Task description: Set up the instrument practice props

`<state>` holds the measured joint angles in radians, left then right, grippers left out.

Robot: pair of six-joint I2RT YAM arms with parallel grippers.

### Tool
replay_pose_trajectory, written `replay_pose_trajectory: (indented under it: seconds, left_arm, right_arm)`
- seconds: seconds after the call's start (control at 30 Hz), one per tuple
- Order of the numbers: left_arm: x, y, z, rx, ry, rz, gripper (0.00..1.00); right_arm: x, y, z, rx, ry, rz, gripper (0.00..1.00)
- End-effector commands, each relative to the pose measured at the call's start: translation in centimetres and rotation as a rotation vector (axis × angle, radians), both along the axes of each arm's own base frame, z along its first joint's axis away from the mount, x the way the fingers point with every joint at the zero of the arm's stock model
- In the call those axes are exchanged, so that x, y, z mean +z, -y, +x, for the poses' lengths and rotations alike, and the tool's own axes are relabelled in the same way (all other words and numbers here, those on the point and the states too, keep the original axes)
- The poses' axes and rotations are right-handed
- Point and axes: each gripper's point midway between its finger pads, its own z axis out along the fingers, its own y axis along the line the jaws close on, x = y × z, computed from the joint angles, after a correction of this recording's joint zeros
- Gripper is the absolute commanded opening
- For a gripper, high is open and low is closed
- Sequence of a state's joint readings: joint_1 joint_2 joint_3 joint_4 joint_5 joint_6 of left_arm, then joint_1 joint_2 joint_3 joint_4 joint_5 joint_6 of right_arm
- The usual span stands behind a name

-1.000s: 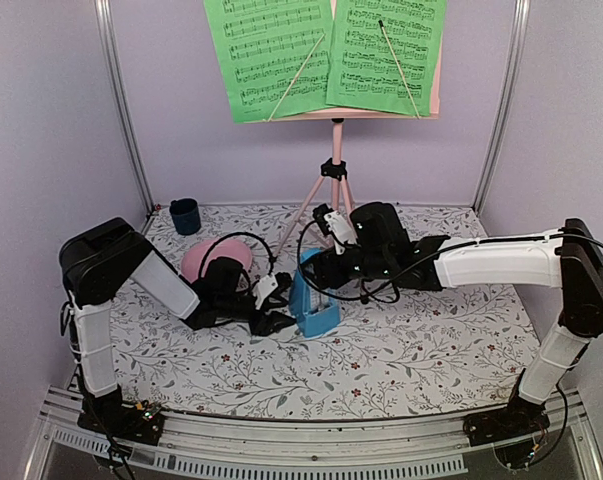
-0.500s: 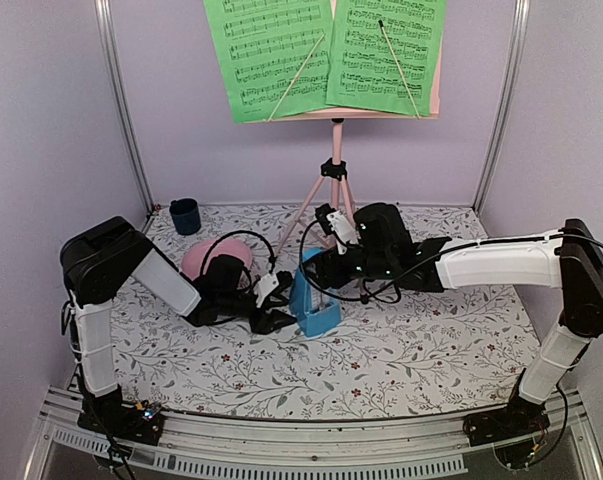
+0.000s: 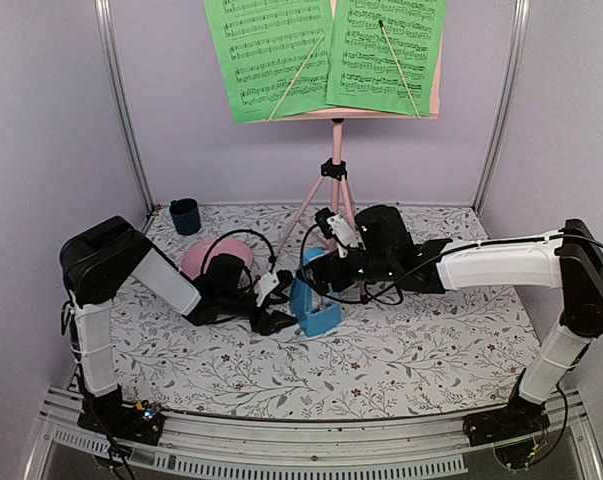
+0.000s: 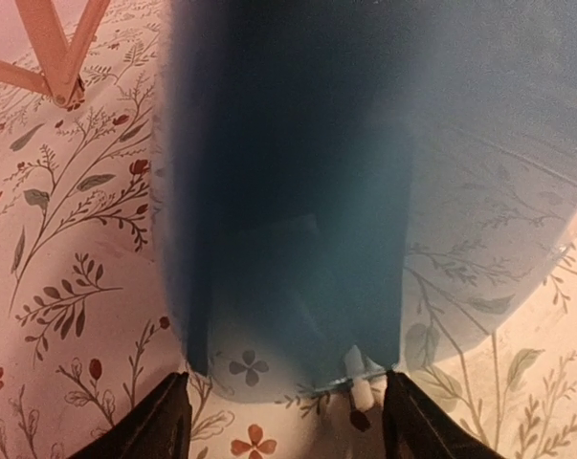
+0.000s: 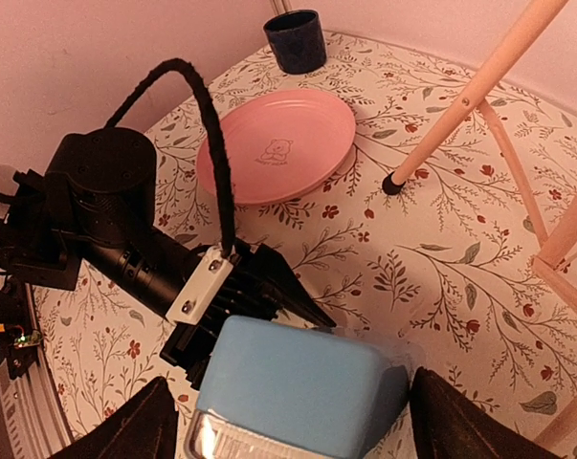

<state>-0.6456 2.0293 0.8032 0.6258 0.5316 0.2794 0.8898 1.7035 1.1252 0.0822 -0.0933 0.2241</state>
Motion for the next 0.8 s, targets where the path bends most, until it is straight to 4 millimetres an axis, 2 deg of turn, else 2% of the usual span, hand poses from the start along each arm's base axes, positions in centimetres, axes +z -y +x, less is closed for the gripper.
replay_pose_trajectory:
  seconds: [0.0,0.07,0.17,0.27,0.33,0.4,0.47,0.53,0.77]
  left_arm:
    - [1.2,-0.7,0.0,0.045,0.018,-0.023,0.73]
    - [2.7,-1.5,0.1,0.097,0.036,-0.048,0.75]
    - [3.5,-2.5,-0.5,0.141,0.022,-0.08,0.77]
    - [4.4,-3.3,-1.2,0.182,0.009,-0.112,0.76]
    - [5.3,-4.2,-1.7,0.22,0.007,-0.15,0.74]
    - [6.8,-5.0,-2.4,0.255,0.014,-0.213,0.73]
    - [7.7,-5.7,-2.7,0.297,-0.002,-0.258,0.71]
    - [8.0,-6.0,-2.7,0.33,-0.034,-0.28,0.68]
    - [6.8,-6.0,-2.6,0.377,-0.128,-0.317,0.6]
  right_arm:
    - [1.9,0.3,-1.6,0.071,-0.021,0.047,0.91]
    - [4.0,1.2,-1.3,0.066,0.02,0.083,0.96]
    - [6.0,2.9,-0.7,0.05,0.059,0.12,1.0]
    - [5.9,5.0,-0.2,0.034,0.066,0.126,1.0]
    - [5.1,6.8,0.4,0.019,0.049,0.134,0.94]
    - [3.2,8.7,1.0,-0.017,0.023,0.129,0.85]
    - [1.1,9.6,1.4,-0.037,0.001,0.095,0.74]
    - [-0.4,9.6,1.5,-0.035,-0.019,0.063,0.66]
    - [-5.6,8.9,2.7,-0.044,-0.097,-0.011,0.36]
